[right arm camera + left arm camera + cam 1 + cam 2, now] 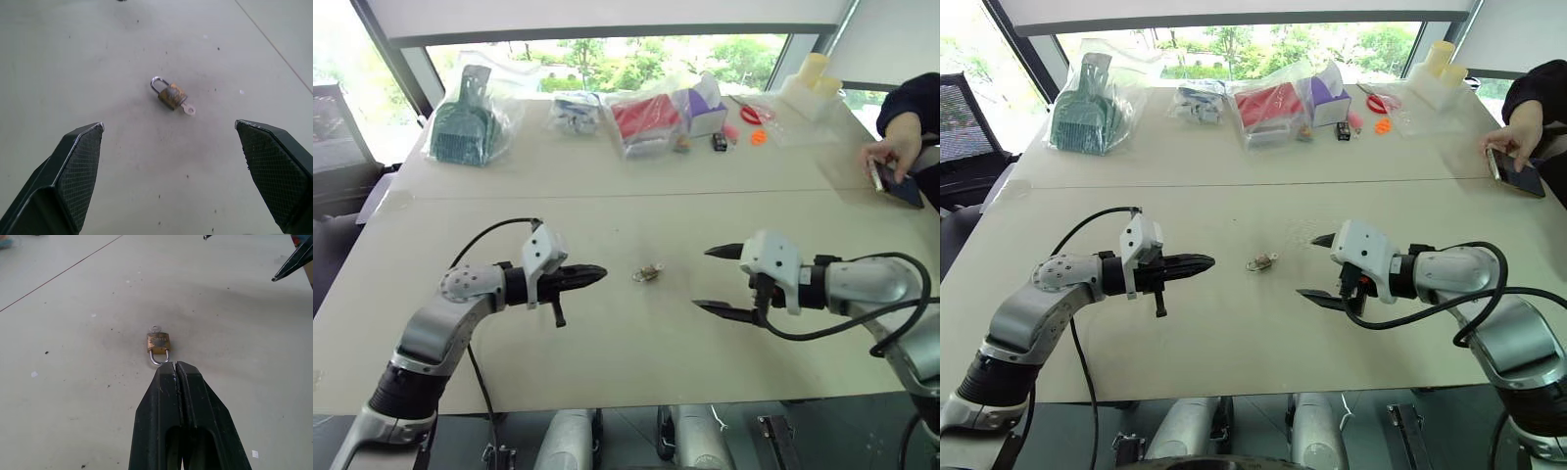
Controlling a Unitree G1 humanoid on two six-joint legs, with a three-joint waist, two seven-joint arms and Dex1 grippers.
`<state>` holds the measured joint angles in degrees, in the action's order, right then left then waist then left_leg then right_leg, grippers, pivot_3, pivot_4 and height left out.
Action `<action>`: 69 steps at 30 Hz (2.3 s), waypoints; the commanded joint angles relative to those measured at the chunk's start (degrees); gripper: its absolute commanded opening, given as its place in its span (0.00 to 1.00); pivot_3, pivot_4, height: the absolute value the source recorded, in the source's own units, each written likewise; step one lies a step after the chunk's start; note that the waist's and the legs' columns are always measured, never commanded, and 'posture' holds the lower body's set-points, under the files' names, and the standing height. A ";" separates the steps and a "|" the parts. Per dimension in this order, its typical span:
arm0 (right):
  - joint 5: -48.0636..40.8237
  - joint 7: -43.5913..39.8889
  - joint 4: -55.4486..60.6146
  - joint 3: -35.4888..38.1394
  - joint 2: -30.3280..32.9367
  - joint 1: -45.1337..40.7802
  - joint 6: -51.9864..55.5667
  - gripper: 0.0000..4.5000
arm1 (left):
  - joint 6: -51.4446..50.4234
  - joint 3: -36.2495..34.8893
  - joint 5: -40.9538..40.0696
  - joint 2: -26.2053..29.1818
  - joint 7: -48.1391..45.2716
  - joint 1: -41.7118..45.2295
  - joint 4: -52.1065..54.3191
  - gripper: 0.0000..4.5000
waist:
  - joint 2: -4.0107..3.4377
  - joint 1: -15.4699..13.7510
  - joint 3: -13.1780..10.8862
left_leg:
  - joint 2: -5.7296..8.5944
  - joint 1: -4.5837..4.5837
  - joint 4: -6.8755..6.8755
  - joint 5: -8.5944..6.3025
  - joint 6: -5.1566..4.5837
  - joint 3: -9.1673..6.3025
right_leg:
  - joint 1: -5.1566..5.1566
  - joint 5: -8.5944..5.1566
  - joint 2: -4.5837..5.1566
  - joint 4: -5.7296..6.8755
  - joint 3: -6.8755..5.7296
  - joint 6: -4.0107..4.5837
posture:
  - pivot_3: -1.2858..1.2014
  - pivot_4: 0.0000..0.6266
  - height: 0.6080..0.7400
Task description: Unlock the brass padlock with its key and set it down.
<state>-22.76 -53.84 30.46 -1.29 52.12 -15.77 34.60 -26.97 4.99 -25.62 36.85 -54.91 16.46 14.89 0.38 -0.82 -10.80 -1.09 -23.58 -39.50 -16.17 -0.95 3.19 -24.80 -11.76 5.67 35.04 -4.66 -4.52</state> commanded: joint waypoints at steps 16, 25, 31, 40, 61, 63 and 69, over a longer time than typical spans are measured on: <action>2.29 0.53 -1.44 -1.47 -1.09 0.10 -2.37 0.99 | 3.00 1.90 4.39 -2.52 4.09 -2.02 3.13 0.00 | 0.01 -0.01 0.00 | 0.02 -0.01 0.00 0.00 0.00 0.02 | 0.00 0.01 0.03 0.00 0.00 0.00 | 0.52 0.24 1.00; 2.44 0.64 -1.32 -1.57 -1.53 -0.66 -2.25 0.99 | 5.51 3.51 8.19 -6.68 8.38 -3.15 2.08 0.00 | 0.01 0.00 0.00 | 0.02 -0.01 0.00 0.00 0.00 0.01 | 0.01 0.01 0.02 0.00 0.00 0.00 | 0.52 0.24 1.00; 2.46 2.13 0.25 -1.10 -1.78 0.26 -1.68 1.00 | 5.47 4.77 9.57 -8.29 8.76 -2.01 -0.18 0.06 | 0.01 -0.06 0.00 | 0.02 -0.01 0.00 0.00 0.00 0.01 | 0.01 0.01 0.02 0.01 0.00 -0.01 | 0.52 0.24 1.00; 2.35 4.59 1.86 -1.54 -2.99 0.76 -0.60 1.00 | 9.70 11.72 14.87 -14.77 8.90 2.81 -8.25 0.85 | 0.02 -0.05 0.00 | 0.06 -0.01 -0.01 0.00 -0.01 0.01 | 0.04 0.02 0.03 0.01 0.00 -0.02 | 0.52 0.24 1.00; 2.63 8.35 5.67 0.22 -2.51 4.04 0.44 1.00 | 16.14 14.57 23.43 -21.34 11.38 8.75 -25.00 0.81 | 0.03 -0.15 0.02 | 0.06 0.04 -0.08 0.01 -0.02 -0.04 | 0.13 0.03 0.03 0.05 -0.01 -0.03 | 0.52 0.24 1.00; 2.75 8.29 5.44 0.15 -2.44 3.96 0.23 1.00 | 15.35 14.27 23.25 -20.77 10.96 8.33 -24.30 0.60 | 0.03 -0.06 0.02 | 0.06 0.05 -0.08 0.01 -0.02 -0.04 | 0.13 0.03 0.03 0.05 -0.01 -0.03 | 0.52 0.24 1.00; 3.12 7.74 4.69 -1.20 -2.80 2.39 -0.21 1.00 | 13.49 12.81 22.92 -18.36 10.03 7.55 -23.54 0.17 | 0.03 0.14 0.02 | 0.02 0.09 -0.08 0.01 -0.02 -0.04 | 0.12 0.03 0.00 0.08 -0.01 -0.04 | 0.52 0.24 1.00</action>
<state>-19.83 -45.87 34.10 -3.18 49.08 -12.25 35.35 -12.06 19.42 -3.26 16.65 -44.98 25.03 -8.00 0.41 -0.68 -10.77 -1.09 -23.49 -39.58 -16.16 -0.97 3.15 -24.68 -11.73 5.65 35.13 -4.67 -4.55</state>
